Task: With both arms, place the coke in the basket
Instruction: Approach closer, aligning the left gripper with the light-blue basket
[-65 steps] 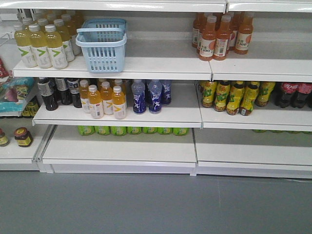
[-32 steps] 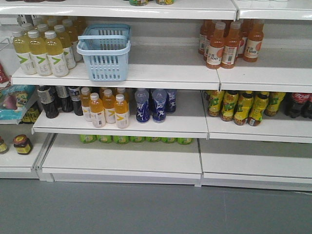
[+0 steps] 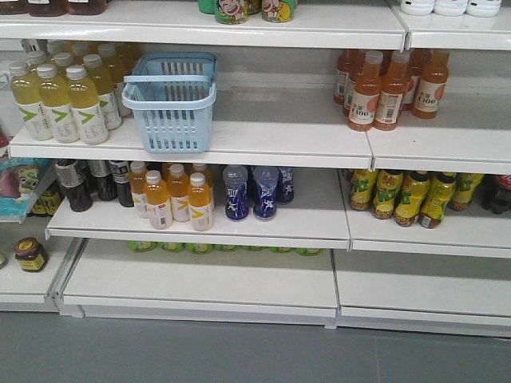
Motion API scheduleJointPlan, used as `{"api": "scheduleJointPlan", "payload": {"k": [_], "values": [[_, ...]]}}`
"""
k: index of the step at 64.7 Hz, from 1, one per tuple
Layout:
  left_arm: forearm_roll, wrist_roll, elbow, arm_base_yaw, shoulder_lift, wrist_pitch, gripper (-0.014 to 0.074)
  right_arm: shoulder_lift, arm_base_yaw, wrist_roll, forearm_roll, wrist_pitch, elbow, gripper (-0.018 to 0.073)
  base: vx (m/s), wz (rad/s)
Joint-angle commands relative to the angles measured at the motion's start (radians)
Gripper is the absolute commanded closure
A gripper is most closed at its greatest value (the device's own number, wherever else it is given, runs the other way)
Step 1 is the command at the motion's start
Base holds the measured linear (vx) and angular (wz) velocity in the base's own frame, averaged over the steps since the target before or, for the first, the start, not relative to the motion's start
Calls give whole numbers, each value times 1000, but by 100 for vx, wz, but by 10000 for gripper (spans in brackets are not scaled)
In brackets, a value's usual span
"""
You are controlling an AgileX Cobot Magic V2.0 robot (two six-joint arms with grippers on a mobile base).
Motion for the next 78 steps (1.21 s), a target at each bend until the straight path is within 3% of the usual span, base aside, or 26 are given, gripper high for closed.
{"api": "scheduleJointPlan", "payload": {"k": [1,78], "values": [[2,1,6,-7,-16,-79,601,-11,-6,-4,-7,-77,18,564,16,0],[2,1,6,-7,-16,-79,601,-11,-6,-4,-7,-77,18,564,12,-2]]}}
